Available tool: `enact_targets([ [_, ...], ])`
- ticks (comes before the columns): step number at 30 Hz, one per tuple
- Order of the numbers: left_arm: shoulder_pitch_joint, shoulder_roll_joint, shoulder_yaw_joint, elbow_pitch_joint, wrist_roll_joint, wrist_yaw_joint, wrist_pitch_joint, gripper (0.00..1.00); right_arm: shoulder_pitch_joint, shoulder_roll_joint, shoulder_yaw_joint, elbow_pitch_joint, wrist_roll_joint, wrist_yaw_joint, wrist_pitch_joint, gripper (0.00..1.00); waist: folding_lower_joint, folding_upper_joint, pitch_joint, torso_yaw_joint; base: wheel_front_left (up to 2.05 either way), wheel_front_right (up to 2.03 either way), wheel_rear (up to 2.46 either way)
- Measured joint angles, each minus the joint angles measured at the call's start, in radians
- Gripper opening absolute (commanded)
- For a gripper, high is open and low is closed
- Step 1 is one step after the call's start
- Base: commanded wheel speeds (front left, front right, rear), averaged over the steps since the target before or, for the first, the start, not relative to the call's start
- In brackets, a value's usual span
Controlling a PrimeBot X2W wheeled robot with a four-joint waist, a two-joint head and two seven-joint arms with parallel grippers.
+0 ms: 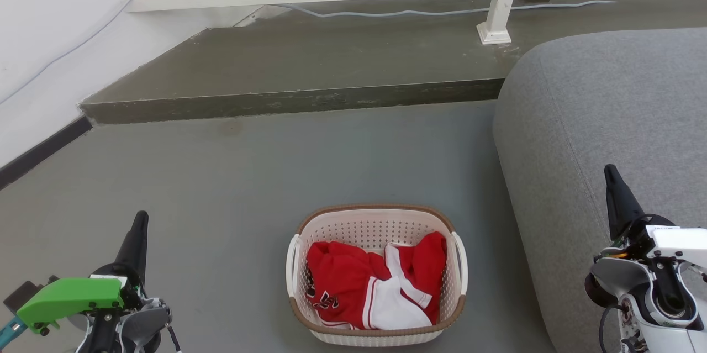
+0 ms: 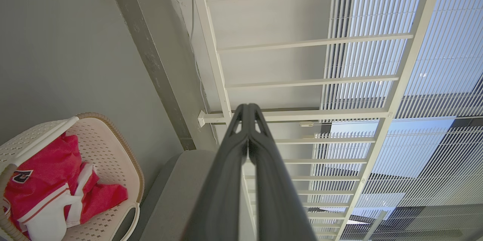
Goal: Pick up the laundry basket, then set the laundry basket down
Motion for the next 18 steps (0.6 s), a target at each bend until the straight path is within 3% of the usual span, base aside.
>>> enact_targets([
  [18,0.000,0.000,0.000,0.000,0.000,0.000,0.000,0.00,0.000,0.000,0.000,0.000,0.000,0.000,0.000,0.00,0.0000,0.0000,0.000,0.000,0.00,0.00,0.00],
])
